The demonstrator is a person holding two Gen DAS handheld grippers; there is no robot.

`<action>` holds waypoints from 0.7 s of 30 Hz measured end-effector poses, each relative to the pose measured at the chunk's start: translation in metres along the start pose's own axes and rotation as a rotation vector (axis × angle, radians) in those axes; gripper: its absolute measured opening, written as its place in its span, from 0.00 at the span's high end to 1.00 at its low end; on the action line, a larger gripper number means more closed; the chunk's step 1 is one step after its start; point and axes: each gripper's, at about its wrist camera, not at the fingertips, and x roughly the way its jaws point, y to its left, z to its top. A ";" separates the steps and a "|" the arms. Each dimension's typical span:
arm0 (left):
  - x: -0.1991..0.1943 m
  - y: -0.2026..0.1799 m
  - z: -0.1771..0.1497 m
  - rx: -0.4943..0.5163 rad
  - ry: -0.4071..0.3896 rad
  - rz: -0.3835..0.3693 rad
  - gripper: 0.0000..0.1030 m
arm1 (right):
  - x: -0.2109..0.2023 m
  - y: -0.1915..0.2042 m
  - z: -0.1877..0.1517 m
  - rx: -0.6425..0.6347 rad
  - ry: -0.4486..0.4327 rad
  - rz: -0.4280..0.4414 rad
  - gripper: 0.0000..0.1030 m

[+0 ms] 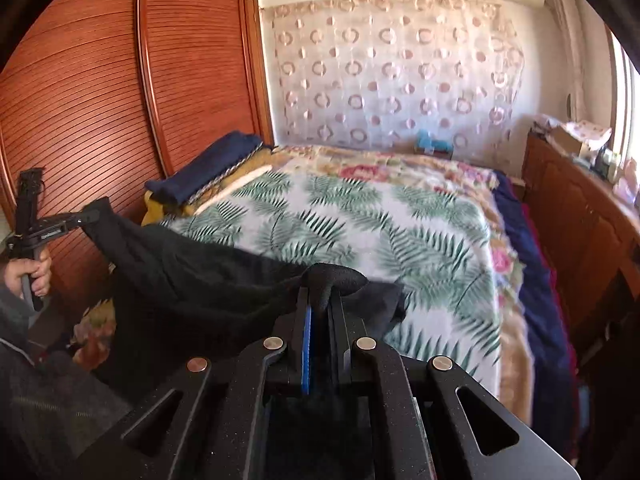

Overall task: Fold small clothes
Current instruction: 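Lift the hem with both tools and fold it toward the collar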

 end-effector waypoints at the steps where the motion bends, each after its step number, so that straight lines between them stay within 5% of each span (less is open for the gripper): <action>1: 0.001 0.003 -0.006 -0.016 0.003 0.007 0.94 | 0.006 -0.001 -0.006 0.004 0.024 -0.009 0.94; 8: 0.009 0.013 -0.025 -0.034 0.047 0.006 0.90 | 0.044 -0.020 -0.016 0.049 0.150 -0.050 0.94; 14: -0.005 0.019 -0.020 -0.036 -0.004 0.002 0.49 | 0.038 -0.019 -0.017 0.053 0.175 -0.075 0.94; 16: -0.003 0.024 -0.014 -0.048 -0.011 0.002 0.23 | 0.029 -0.020 -0.014 0.060 0.169 -0.075 0.94; 21: 0.015 0.026 -0.002 -0.030 0.002 -0.013 0.23 | 0.018 -0.018 -0.007 0.043 0.160 -0.083 0.74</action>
